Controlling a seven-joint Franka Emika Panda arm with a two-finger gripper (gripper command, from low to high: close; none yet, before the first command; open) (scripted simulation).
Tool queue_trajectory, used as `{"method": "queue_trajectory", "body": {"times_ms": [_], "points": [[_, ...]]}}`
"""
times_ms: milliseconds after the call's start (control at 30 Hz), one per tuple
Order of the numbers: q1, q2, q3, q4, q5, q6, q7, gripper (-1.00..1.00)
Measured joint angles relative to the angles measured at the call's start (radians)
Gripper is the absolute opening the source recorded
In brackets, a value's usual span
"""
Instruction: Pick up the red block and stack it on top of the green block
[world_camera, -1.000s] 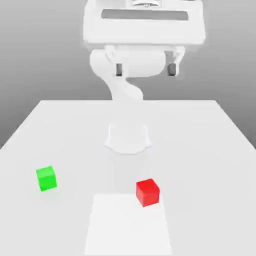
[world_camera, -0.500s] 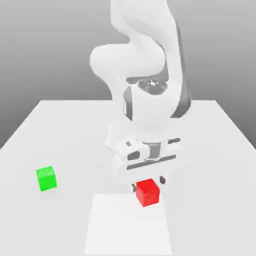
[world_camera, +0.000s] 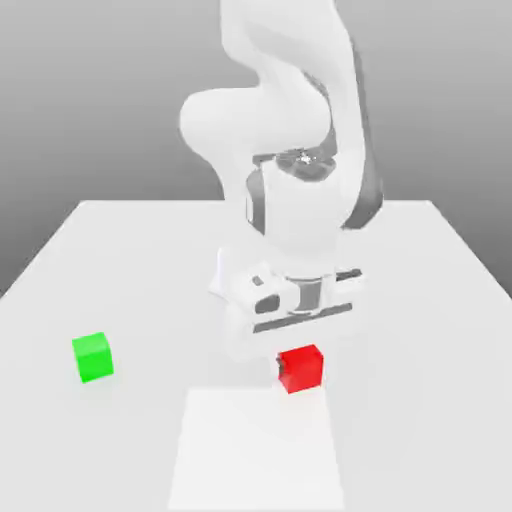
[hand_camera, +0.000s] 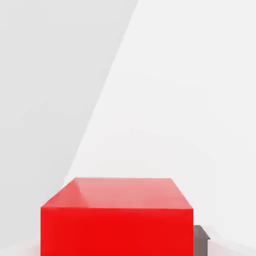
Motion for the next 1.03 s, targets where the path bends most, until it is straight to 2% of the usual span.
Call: {"method": "queue_trajectory", "body": {"times_ms": [600,767,933,967,1033], "points": [[-0.621,-0.115,-0.356,0.072,-0.160,-0.177,0.371,-1.00],[-0.612,-0.012,-0.391,0.082,-0.087,-0.086,0.333,-1.00],[-0.597,0.130,-0.366,0.084,0.065,0.044,0.227,-1.00],[-0.601,0.149,-0.358,0.085,0.088,0.061,0.211,1.00],[-0.601,0.149,-0.358,0.085,0.088,0.061,0.211,1.00]]}}
